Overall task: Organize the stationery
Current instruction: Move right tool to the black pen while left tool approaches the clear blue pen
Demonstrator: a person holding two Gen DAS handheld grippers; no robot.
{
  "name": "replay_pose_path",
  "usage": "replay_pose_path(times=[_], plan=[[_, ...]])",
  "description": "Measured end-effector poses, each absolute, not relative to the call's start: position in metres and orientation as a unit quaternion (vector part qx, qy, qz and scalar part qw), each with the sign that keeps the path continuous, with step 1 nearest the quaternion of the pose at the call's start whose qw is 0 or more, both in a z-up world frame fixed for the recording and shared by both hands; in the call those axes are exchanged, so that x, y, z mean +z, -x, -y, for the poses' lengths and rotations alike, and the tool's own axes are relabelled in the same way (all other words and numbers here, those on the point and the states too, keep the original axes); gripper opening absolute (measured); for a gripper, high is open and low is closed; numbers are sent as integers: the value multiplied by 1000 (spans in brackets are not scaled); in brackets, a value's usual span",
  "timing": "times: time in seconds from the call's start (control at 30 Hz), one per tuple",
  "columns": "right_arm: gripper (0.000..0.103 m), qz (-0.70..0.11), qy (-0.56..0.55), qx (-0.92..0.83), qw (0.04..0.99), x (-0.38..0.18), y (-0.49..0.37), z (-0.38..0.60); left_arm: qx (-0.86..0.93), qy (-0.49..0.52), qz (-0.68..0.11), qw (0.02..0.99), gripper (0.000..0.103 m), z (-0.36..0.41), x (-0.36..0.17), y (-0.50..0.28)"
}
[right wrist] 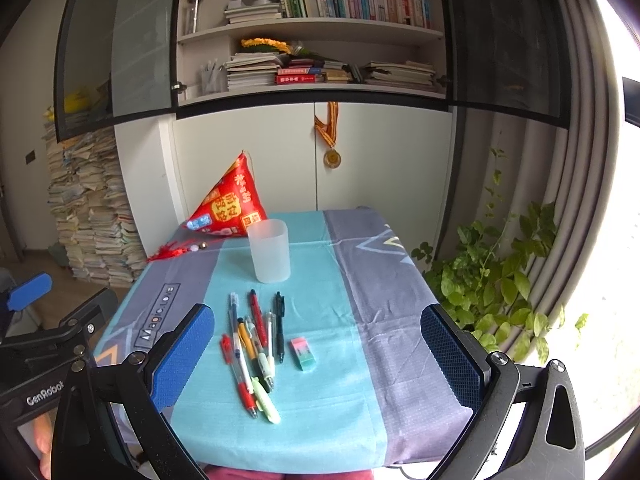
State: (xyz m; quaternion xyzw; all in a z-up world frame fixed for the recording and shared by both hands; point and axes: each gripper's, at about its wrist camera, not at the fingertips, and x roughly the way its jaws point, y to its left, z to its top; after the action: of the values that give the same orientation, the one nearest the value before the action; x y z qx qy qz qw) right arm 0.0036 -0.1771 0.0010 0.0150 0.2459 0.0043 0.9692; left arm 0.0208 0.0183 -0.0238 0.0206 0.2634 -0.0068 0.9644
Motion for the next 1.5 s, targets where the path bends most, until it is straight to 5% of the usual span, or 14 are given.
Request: replay_pose_path(times=[0.27,0.43,0.57,1.5], plan=[[103,-289,-1,38,957,-29,-34,173,-12,-10,-338,941,74,-19,-60,-60],[76,-318,7,44,947,-49,-59,170,-15,-11,-386,922,61,-18,-87,-88],[62,-362,-7,50,931,-70,-87,172,-11,-7,-406,914,61,-20,-102,-107],[50,-461,52,100,880,-146,-184,147,-8,4,-444,896,62,-13,-142,-205]])
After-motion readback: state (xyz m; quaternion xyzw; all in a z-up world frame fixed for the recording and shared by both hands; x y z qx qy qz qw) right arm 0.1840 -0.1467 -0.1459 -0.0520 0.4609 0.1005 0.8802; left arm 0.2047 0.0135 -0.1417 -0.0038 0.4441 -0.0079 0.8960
